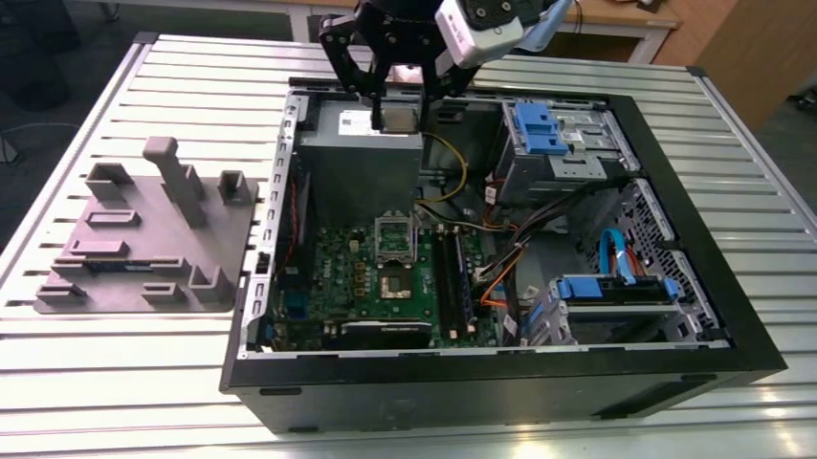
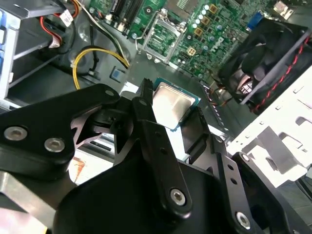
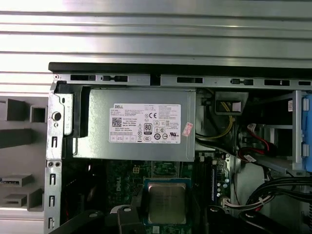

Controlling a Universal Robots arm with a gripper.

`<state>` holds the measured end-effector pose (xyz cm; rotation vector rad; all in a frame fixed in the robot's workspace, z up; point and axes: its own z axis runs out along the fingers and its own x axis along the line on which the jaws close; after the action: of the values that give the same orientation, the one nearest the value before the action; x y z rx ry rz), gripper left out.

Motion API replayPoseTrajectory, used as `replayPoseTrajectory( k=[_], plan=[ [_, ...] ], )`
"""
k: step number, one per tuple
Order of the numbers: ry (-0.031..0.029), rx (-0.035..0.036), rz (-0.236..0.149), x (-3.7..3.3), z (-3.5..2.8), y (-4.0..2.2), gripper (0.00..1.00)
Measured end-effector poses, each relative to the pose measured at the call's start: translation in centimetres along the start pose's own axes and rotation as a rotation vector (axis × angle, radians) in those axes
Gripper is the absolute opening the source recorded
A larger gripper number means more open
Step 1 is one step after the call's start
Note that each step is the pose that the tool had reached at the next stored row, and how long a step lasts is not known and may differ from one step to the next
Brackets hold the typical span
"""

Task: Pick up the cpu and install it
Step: 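Pick up the cpu and move it towards the insertion slot, then place the cpu into insertion slot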

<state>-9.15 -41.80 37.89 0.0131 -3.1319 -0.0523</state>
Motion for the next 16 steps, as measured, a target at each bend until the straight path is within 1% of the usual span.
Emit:
replayPoseTrajectory(
  k=[10,13,16],
  plan=[
    [-0.0001,0.0008,0.000,0.00,0.02,-0.02,0.47],
    [-0.0001,0.0008,0.000,0.00,0.05,-0.16,0.47],
    [-0.0001,0.0007,0.000,0.00,0.11,-0.45,0.47]
  ],
)
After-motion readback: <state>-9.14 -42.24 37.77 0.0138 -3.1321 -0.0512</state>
